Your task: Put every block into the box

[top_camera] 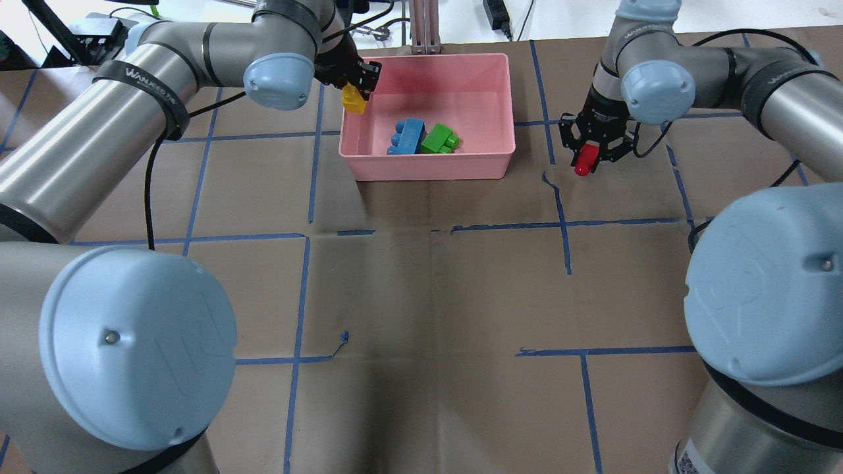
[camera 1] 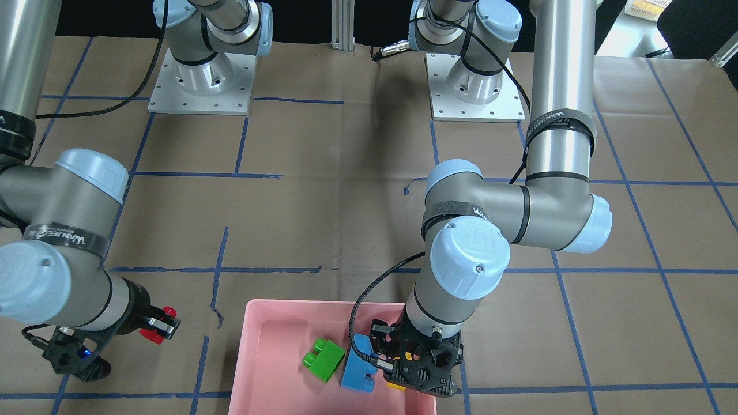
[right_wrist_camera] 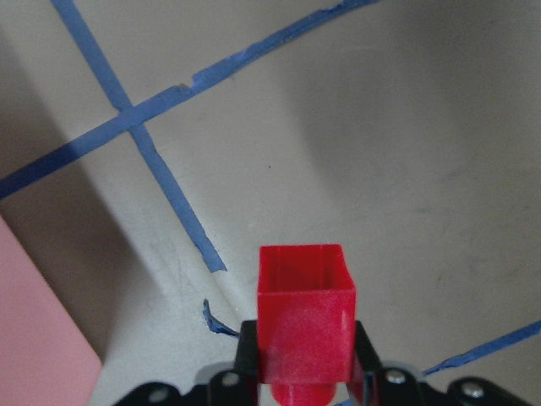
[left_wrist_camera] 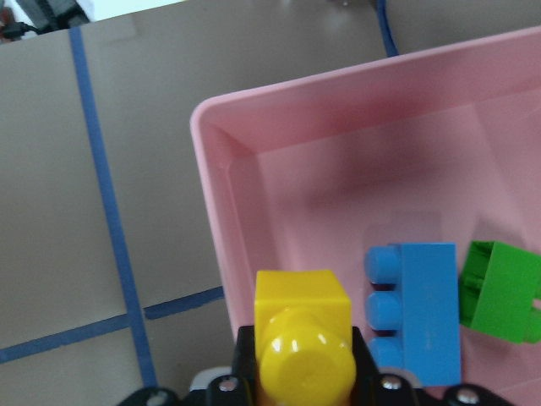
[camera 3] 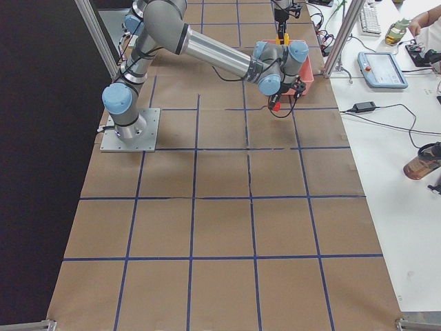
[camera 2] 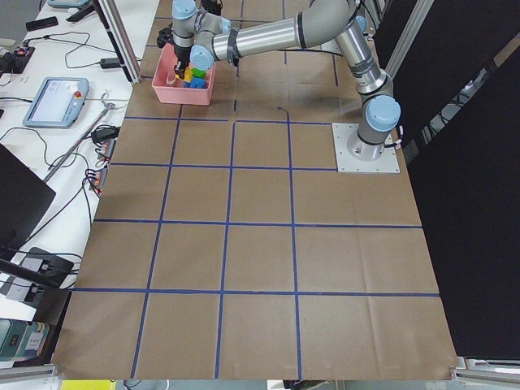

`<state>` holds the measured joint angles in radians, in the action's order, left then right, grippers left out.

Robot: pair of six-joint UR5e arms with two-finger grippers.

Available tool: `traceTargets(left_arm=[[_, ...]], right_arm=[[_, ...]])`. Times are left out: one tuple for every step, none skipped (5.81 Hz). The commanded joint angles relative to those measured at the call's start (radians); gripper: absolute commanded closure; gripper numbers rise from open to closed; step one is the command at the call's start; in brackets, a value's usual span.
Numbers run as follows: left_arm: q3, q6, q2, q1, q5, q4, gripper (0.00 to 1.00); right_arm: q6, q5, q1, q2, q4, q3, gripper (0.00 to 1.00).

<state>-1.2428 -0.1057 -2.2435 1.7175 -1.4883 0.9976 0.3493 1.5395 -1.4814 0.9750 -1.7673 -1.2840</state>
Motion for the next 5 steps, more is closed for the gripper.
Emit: traceTargets(left_arm=[[-0.013,0.018,0.059,0.004,-0.004,0.069,0.00],[-0.017,0.020,0.137,-0.005,-0.015,0.210,0.00],[-0.030,0.023,0.228,-0.019,-0.030,0.343,0.00],[-0.080,0.029,0.322,-0.048,-0.041,0.422,0.00],[-0.140,0.030,0.394,-0.077,-0.040,0.435,0.00]], right_arm=[[-0.051,-0.012,-0.017,-0.004,0.115,0.174,0.74],[-0.050,-0.015,-0.072,-0.004,0.114,0.213,0.74],[-0.049,-0.015,-0.136,-0.016,0.103,0.257,0.74],[-0.038,-0.018,-0.193,-0.039,0.095,0.290,0.74],[-0.033,-0.056,-0.242,-0.082,0.091,0.310,0.74]])
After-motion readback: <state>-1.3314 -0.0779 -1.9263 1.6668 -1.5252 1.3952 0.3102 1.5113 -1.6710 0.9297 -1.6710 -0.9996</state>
